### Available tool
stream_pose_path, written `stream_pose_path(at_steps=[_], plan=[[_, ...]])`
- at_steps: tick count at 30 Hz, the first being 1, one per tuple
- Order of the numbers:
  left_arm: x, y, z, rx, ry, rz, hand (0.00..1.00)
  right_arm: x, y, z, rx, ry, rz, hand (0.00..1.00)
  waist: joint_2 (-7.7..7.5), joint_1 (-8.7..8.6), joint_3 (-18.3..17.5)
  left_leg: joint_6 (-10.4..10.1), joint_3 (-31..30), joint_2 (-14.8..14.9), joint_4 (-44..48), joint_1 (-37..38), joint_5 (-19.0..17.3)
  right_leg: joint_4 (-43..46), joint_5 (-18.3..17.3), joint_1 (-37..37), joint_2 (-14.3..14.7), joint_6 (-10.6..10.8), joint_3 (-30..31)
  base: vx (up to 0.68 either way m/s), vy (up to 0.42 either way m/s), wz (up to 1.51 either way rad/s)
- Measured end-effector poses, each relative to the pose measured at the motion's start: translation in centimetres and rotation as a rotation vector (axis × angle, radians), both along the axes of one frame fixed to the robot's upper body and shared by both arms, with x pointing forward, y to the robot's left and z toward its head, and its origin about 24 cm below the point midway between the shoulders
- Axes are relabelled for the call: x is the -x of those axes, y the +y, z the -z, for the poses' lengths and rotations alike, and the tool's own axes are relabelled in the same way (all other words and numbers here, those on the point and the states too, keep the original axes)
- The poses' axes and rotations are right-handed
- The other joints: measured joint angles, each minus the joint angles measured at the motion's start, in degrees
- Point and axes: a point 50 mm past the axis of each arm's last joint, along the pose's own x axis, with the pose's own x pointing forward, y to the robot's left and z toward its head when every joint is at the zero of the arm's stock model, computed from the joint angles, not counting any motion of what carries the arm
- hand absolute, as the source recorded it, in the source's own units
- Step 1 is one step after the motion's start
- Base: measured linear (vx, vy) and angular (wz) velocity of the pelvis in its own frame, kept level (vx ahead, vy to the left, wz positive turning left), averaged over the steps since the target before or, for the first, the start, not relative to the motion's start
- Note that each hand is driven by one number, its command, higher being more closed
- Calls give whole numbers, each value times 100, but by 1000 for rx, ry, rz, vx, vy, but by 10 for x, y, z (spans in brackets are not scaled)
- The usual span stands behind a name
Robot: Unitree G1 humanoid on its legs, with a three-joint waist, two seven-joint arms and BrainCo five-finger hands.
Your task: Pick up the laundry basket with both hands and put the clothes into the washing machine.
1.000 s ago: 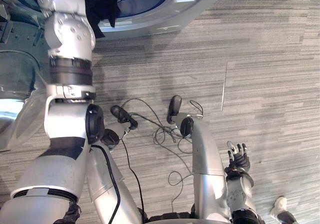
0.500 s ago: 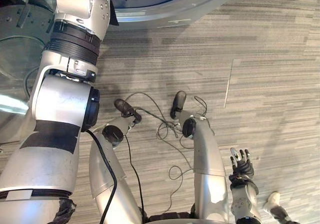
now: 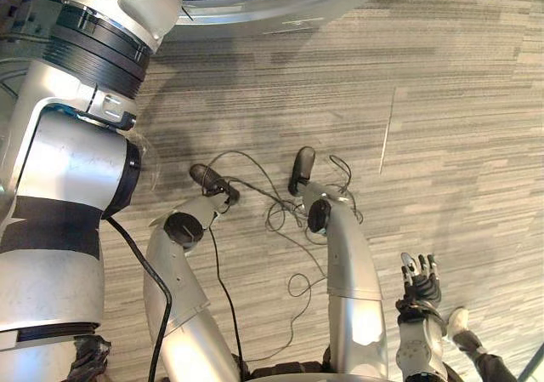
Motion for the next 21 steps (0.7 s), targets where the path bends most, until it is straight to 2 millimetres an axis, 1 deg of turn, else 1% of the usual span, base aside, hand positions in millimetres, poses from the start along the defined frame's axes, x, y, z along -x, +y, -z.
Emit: stream_pose_path(at_steps=[1, 2, 3, 6, 7, 8, 9, 10, 11, 12, 13, 14, 15, 16, 18, 21], plan=[[-1, 1, 0, -23, -3, -30, 0, -1, 2, 1, -9, 0, -7, 0, -46, -2, -21, 4, 40, 32, -7, -16, -5, -4, 25, -55, 22, -30, 10, -41, 3, -23], [-1, 1, 0, -38, -5, -47, 0, -3, 4, 1, -15, -1, -15, 0, -104, -9, -6, 4, 78, 63, -26, -28, -5, -27, 55, -107, 65, -48, 40, -50, -4, -29], [-3, 3, 1, -50, 5, -71, 0, -4, 5, 1, -22, -6, -19, 0, -126, -8, -16, -4, 79, 137, -17, -96, -9, -102, 93, -157, 131, -45, 31, -53, -5, -25], [-12, 7, 5, -18, 55, -94, 0, -7, 7, -1, -31, -22, -19, 0, -138, -38, -21, -22, 67, 258, 29, -261, -18, -170, 178, -279, 240, -71, 12, -57, 6, -24], [-14, 8, 5, 16, 78, -79, 0, -8, 7, -1, -34, -25, -18, 0, -139, -48, -21, 4, 60, 281, 48, -295, -5, -168, 196, -302, 254, -78, 8, -57, 22, -20], [-18, 10, 4, 142, 134, -2, 0, -9, 8, -2, -41, -32, -14, 0, -142, -52, -20, 6, 17, 320, 97, -374, -3, -152, 205, -342, 277, -84, -6, -42, 23, -11], [-24, 11, 6, 317, 217, 132, 0, -9, 11, -2, -49, -35, -14, 0, -164, -72, -16, 7, -30, 337, 144, -422, -3, -103, 203, -366, 280, -87, -21, -41, 26, -5], [-28, 12, 9, 417, 265, 228, 0, -9, 13, -1, -56, -33, -11, 0, -182, -92, -14, 7, -38, 336, 154, -424, -3, -74, 200, -372, 273, -89, -22, -42, 30, 3], [-35, 13, 15, 580, 363, 391, 0, -9, 17, 0, -70, -27, -4, 0, -214, -131, -21, 6, -46, 333, 157, -424, -3, -64, 199, -371, 268, -89, -26, -53, 38, 5], [-39, 14, 18, 748, 444, 606, 0, -8, 19, 2, -82, -13, 7, 0, -224, -152, -21, 3, -49, 329, 159, -427, -5, -65, 199, -371, 267, -89, -24, -55, 39, 3], [-39, 13, 19, 810, 467, 689, 0, -7, 21, 4, -88, -7, 6, 0, -224, -153, -21, -3, -49, 328, 160, -432, -9, -66, 199, -373, 266, -88, -24, -50, 36, 1], [-40, 12, 20, 991, 535, 991, 0, -7, 24, 6, -101, 13, 1, 0, -224, -152, -21, -28, -65, 328, 165, -448, -22, -66, 199, -376, 265, -88, -31, -43, 30, 1], [-40, 12, 20, 1091, 563, 1167, 0, -7, 25, 7, -108, 25, 5, 0, -224, -152, -21, -29, -72, 328, 167, -453, -23, -64, 199, -376, 264, -88, -35, -54, 37, 3], [-40, 16, 19, 1237, 561, 1396, 0, -6, 26, 8, -115, 41, 10, 0, -225, -153, -21, -30, -79, 328, 176, -454, -23, -51, 199, -374, 258, -88, -37, -43, 28, 2], [-40, 26, 18, 1347, 530, 1538, 0, -6, 25, 9, -118, 52, 16, 0, -227, -166, -22, -29, -98, 330, 195, -454, -23, -30, 199, -370, 259, -88, -36, -58, 35, 1], [-41, 36, 16, 1344, 551, 1574, 0, -4, 22, 10, -125, 62, 22, 0, -228, -166, -23, -1, -132, 346, 235, -452, -8, 2, 200, -349, 266, -90, -40, -51, 30, 0]])
